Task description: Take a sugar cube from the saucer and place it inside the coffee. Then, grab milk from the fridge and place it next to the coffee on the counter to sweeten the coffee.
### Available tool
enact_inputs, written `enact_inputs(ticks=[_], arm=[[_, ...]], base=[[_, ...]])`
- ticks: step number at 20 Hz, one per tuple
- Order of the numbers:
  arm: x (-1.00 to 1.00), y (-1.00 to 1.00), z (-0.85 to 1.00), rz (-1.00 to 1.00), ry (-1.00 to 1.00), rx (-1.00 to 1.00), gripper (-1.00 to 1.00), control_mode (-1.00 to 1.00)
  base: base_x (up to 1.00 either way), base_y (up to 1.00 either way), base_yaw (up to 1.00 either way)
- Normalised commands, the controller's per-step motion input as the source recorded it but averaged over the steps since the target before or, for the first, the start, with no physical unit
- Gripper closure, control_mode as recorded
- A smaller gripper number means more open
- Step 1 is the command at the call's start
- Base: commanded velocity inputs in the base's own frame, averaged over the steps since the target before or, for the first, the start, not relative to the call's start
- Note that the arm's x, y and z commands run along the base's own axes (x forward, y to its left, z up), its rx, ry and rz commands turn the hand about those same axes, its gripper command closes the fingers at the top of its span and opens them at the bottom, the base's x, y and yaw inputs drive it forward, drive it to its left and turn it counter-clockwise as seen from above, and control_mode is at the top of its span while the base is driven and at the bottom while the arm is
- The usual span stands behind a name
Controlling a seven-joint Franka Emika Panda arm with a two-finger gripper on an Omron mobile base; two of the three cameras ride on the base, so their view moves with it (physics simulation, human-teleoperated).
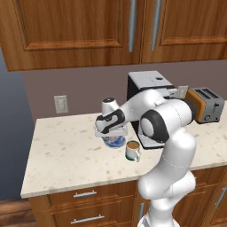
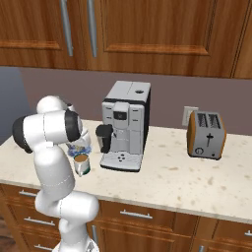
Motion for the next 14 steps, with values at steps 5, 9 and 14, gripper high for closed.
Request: enact_inputs(ticks=[5, 9, 14], arm=[[0.09, 0.00, -0.19, 0.00, 0.00, 0.00, 1.00, -1.00], [0.16, 0.00, -0.13, 0.00, 0.00, 0.00, 1.00, -1.00], [0.00, 0.00, 0.00, 0.00, 0.00, 0.00, 1.00, -1.00]], base=[[0.00, 0.00, 0.00], [0.00, 0.00, 0.00], [0.00, 0.00, 0.00]])
